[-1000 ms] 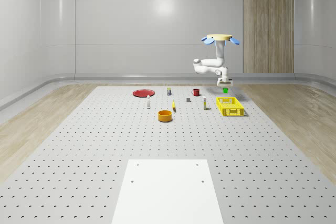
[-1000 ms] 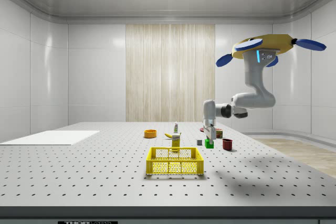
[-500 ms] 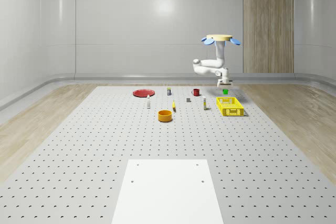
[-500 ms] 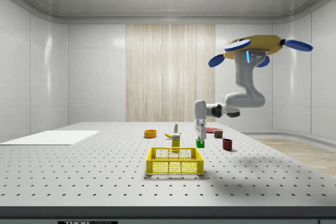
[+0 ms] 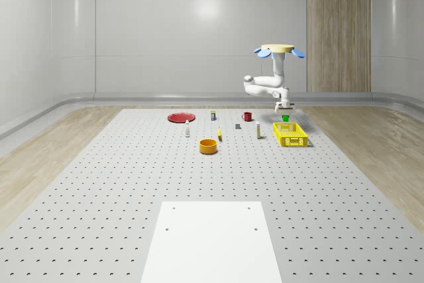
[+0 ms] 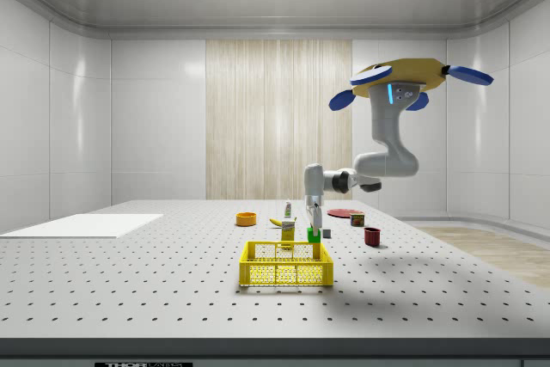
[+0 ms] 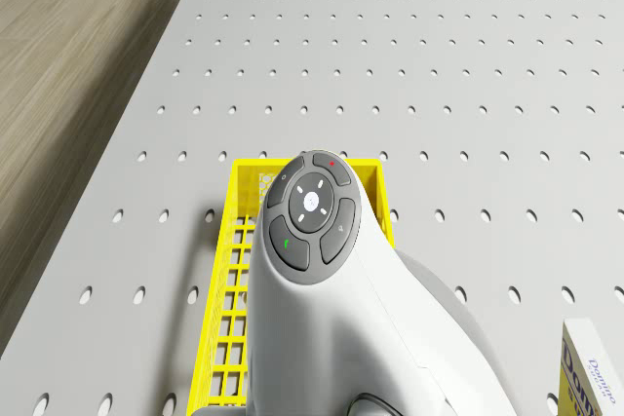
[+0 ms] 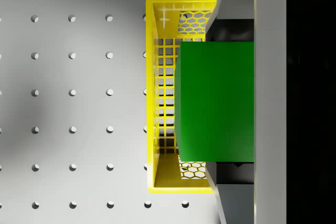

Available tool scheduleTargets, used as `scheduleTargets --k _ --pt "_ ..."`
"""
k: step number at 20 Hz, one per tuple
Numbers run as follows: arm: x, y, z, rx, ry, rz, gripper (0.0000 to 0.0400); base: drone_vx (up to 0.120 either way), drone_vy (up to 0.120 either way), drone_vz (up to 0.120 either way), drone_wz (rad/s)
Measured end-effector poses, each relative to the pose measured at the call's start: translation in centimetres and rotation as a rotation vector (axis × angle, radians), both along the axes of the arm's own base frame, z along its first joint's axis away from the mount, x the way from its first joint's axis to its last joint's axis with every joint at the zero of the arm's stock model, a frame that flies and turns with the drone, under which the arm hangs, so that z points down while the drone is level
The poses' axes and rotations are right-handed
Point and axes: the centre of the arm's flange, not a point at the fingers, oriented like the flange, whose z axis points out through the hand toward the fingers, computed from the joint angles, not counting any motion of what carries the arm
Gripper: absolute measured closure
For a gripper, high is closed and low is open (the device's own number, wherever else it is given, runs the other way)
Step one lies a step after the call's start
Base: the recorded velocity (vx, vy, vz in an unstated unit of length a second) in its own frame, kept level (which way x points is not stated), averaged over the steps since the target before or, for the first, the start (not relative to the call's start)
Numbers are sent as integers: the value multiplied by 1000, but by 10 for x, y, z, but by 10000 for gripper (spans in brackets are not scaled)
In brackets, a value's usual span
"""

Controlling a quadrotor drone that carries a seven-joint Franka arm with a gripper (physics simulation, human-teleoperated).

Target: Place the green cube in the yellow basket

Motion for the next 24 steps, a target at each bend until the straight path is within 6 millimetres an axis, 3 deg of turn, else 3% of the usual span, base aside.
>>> scheduleTargets --k 11,24 --pt "0 0 0 0 0 0 147 120 0 -102 0" --pt "0 0 1 0 0 0 147 114 0 0 0"
